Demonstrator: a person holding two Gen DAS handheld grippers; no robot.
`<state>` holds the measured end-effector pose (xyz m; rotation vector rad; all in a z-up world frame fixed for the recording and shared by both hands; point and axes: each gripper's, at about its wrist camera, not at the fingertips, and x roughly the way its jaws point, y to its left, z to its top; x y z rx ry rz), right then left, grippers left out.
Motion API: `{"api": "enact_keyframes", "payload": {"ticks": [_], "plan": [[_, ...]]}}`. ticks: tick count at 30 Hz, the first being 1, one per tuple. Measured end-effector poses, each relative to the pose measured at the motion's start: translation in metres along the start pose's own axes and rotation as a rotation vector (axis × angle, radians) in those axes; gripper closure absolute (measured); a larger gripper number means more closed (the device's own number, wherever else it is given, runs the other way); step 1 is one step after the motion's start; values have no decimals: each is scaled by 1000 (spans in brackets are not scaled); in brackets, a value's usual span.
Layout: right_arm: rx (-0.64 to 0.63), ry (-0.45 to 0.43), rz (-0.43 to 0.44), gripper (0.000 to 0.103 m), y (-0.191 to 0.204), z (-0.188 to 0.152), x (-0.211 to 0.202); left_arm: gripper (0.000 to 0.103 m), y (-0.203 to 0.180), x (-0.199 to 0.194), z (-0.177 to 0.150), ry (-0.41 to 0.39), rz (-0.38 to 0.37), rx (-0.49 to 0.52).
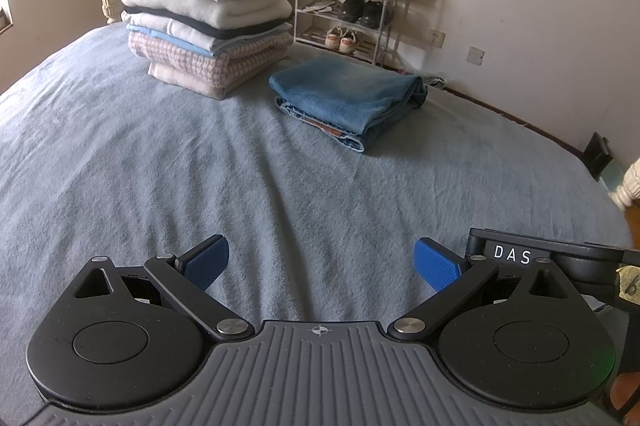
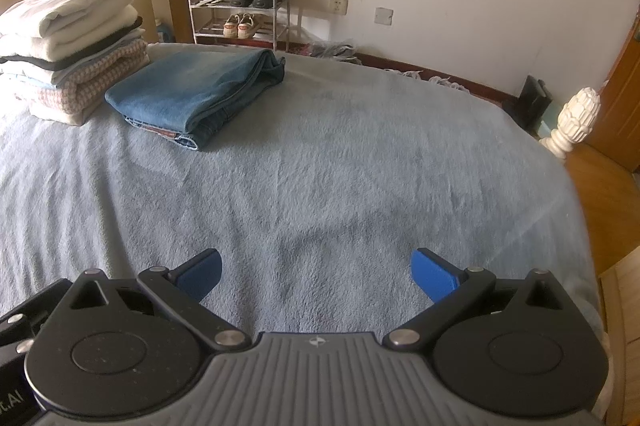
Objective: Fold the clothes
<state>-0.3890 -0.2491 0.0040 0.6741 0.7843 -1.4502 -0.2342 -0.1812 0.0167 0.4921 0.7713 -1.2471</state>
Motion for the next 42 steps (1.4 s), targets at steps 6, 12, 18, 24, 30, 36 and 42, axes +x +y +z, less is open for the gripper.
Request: {"api": "enact_keyframes", "payload": {"ticks": [6, 12, 18, 24, 30, 36, 42], "plan": [[0, 2, 1, 0, 0, 0, 0, 3, 0, 1, 0, 1, -1, 1], [0, 3, 0, 0, 0, 0, 1, 3, 1, 2, 0, 4, -3, -2], [0, 8, 3, 0, 1, -1, 2, 3, 1, 2, 0, 6, -6, -5], [0, 10, 3, 0, 1, -2, 2, 3, 2, 2, 0, 7, -4, -5], [2, 11, 3, 0, 1, -2, 1, 3, 0, 2, -1, 5, -6, 0], [7, 13, 3, 0, 0, -1, 2, 3, -2, 2, 0, 4, -6, 5], [9, 16, 3, 0, -2, -1, 3, 3, -2, 2, 0, 5, -5, 7]]}}
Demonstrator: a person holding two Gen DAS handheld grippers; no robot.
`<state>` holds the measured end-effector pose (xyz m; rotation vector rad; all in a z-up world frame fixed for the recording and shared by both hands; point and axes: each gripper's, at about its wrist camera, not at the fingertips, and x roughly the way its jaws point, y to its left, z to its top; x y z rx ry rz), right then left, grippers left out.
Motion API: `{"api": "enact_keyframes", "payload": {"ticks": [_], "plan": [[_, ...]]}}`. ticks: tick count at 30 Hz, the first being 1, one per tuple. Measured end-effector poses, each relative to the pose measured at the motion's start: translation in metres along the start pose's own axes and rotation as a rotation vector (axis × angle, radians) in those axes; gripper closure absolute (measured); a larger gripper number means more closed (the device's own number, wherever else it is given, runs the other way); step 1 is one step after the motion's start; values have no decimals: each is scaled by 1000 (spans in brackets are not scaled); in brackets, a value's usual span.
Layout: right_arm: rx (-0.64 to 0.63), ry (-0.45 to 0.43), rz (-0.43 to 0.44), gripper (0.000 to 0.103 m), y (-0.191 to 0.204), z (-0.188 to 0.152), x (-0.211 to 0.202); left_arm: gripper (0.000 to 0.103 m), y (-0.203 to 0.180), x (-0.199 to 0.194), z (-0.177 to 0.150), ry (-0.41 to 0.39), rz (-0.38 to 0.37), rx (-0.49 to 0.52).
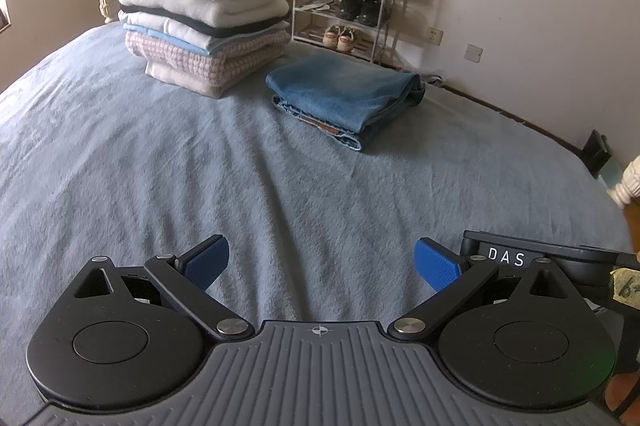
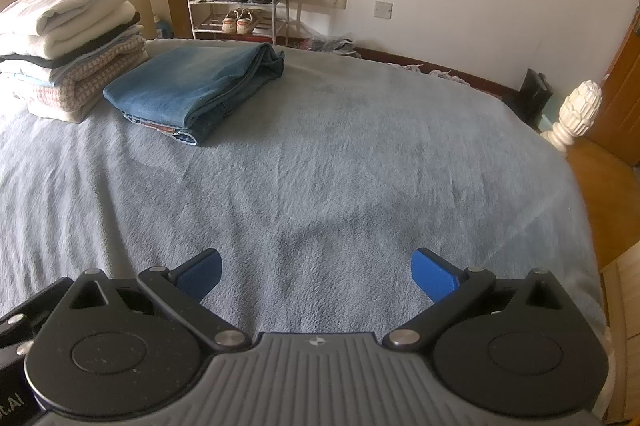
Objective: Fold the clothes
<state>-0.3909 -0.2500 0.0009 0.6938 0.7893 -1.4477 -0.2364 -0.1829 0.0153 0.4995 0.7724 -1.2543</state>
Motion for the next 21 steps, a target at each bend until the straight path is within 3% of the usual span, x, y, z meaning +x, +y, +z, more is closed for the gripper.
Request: {"api": "enact_keyframes", "payload": {"ticks": [21], "plan": [[10, 10, -4, 0, -2, -1, 3, 3, 0, 2, 1, 3, -2, 1]]}}
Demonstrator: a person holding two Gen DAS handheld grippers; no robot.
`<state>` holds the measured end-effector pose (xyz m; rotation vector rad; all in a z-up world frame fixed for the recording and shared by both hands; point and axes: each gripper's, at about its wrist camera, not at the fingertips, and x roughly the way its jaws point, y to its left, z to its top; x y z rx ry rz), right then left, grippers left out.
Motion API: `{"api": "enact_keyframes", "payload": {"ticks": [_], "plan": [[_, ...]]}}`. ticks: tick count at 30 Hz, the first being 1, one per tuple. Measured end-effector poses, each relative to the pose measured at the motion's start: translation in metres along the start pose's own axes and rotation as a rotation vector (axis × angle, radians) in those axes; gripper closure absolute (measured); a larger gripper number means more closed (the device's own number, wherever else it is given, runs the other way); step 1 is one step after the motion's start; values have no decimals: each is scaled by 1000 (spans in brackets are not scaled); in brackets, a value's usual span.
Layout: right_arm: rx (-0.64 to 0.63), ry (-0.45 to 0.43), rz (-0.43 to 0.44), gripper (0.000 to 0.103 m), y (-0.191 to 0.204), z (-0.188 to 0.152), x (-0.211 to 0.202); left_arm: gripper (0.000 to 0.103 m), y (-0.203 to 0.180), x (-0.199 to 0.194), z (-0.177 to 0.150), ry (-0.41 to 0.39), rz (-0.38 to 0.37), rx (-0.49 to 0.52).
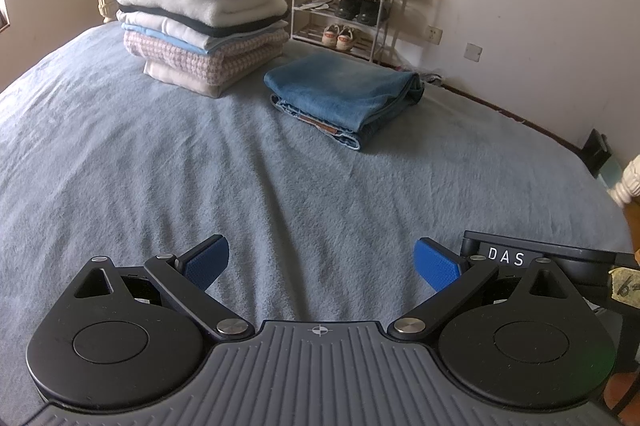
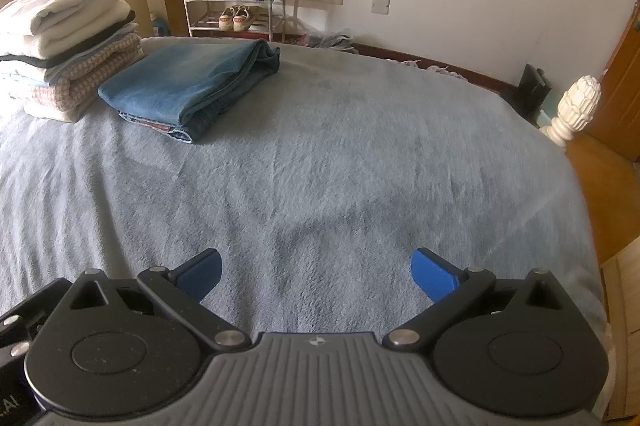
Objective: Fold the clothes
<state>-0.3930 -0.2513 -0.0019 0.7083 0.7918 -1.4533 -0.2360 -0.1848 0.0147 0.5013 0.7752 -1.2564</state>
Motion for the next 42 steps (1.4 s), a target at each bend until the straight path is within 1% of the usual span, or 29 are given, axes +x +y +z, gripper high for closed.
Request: {"api": "enact_keyframes", "payload": {"ticks": [42], "plan": [[-4, 13, -4, 0, 2, -4, 1, 3, 3, 0, -1, 5, 3, -13]]}}
